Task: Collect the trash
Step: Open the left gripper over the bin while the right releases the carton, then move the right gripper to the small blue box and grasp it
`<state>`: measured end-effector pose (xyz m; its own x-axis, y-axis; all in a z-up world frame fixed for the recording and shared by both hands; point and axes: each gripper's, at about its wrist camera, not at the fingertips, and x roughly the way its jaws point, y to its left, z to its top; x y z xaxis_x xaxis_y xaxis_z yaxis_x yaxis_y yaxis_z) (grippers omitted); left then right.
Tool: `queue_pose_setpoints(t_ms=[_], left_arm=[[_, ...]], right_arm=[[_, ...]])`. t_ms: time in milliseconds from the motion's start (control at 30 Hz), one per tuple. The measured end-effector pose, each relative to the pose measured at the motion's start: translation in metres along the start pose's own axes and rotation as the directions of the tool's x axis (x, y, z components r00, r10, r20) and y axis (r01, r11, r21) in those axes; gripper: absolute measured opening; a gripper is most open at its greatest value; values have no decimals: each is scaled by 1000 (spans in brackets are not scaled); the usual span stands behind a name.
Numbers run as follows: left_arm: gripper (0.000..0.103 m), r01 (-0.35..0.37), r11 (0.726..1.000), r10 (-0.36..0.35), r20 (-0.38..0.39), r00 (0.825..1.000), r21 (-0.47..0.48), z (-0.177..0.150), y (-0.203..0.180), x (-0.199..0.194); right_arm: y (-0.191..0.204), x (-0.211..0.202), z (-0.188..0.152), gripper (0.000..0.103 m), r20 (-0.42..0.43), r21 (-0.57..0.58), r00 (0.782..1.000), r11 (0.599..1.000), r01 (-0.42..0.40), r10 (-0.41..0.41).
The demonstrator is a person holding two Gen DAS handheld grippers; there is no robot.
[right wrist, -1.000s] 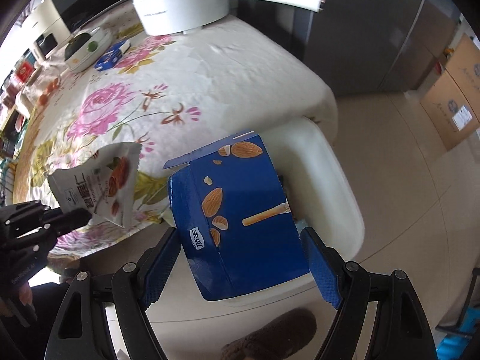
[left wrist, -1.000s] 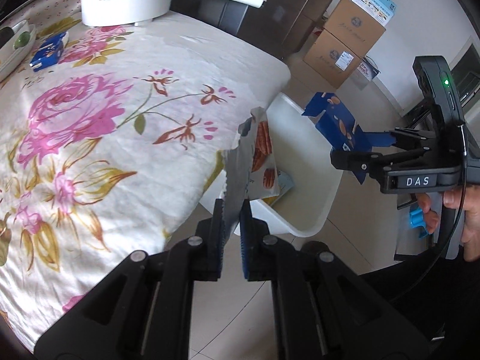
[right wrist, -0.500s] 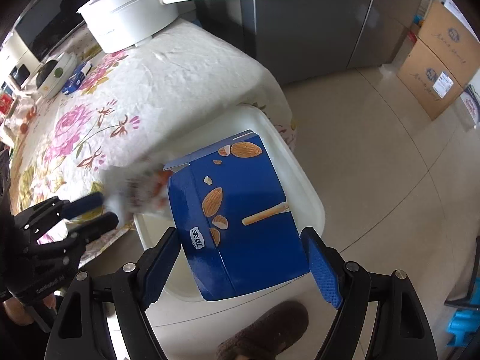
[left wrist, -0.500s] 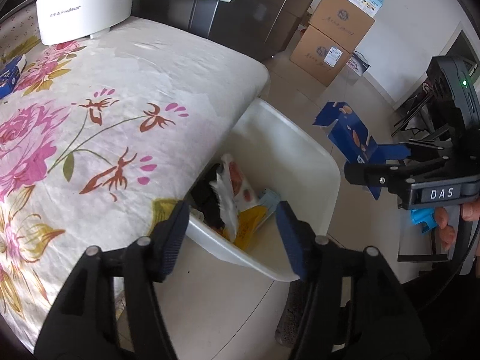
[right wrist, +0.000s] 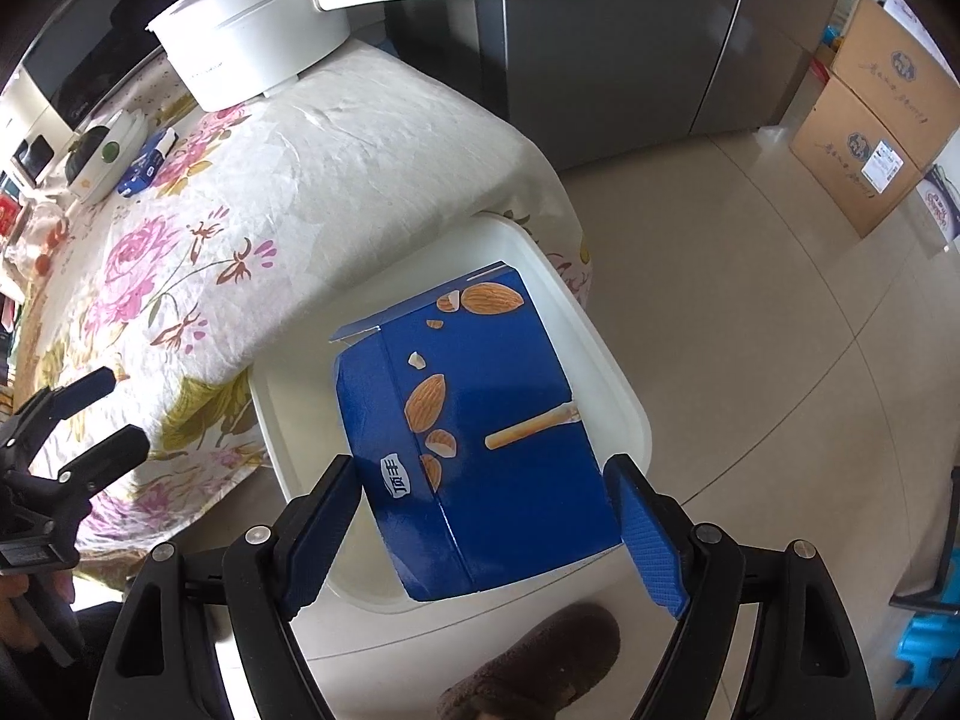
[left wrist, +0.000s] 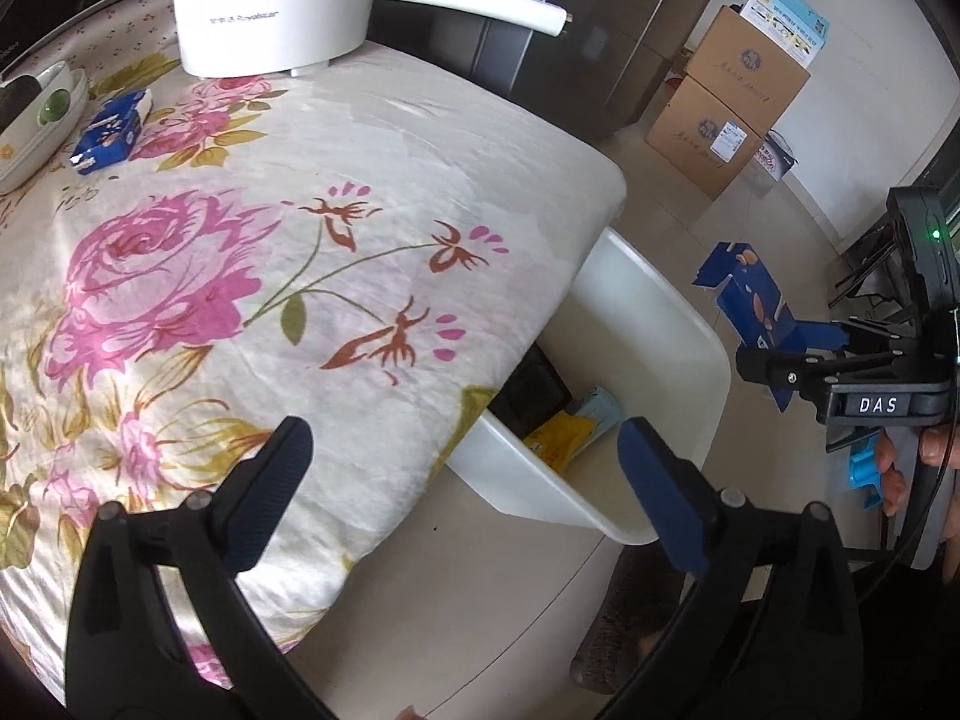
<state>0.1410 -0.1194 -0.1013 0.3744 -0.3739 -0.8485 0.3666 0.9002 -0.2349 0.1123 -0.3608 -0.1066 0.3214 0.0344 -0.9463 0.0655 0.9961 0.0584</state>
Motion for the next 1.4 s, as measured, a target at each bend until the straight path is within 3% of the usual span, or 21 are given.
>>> queue_pose_setpoints(t_ms=[133, 333, 567, 700, 800, 900, 1033, 1133, 1233, 1300, 1400], left_arm=[[102, -59, 998, 59, -1, 998, -23, -2, 11, -8], [102, -133, 989, 134, 7, 991, -70, -10, 40, -32], [102, -181, 963, 192, 36, 981, -198, -21, 100, -77], [102, -225, 934, 249, 54, 967, -279, -24, 141, -103], [102, -274, 908, 308, 65, 949, -317, -27, 173, -120], [102, -324, 857, 375, 53, 925, -402, -35, 210, -136], [102, -285, 795, 369, 55, 928, -536, -53, 247, -153], [102, -322, 765, 408, 33, 912, -557, -58, 261, -157], [102, -321, 749, 403, 14, 915, -580, -62, 267, -160], [102, -268, 756, 368, 50, 928, -597, -61, 265, -166], [102, -270, 773, 382, 81, 921, -573, -53, 255, -174]], right_arm=[[7, -3, 3, 103, 37, -16, 998, 999, 46, -46], [24, -4, 8, 103, 34, -45, 999, 998, 38, -36], [70, -1, 21, 103, 40, -80, 999, 997, 4, -1], [116, 7, 46, 103, 28, -84, 998, 995, -53, 55], [163, 12, 69, 103, 60, -141, 997, 989, -49, 58], [218, 18, 93, 103, 106, -198, 991, 979, -55, 77], [281, 33, 122, 103, 152, -236, 978, 966, -104, 142], [323, 56, 148, 103, 166, -240, 972, 963, -124, 167], [349, 81, 168, 103, 175, -218, 968, 966, -141, 181], [365, 97, 181, 103, 179, -208, 966, 967, -146, 184], [385, 116, 198, 103, 196, -215, 964, 967, -134, 177]])
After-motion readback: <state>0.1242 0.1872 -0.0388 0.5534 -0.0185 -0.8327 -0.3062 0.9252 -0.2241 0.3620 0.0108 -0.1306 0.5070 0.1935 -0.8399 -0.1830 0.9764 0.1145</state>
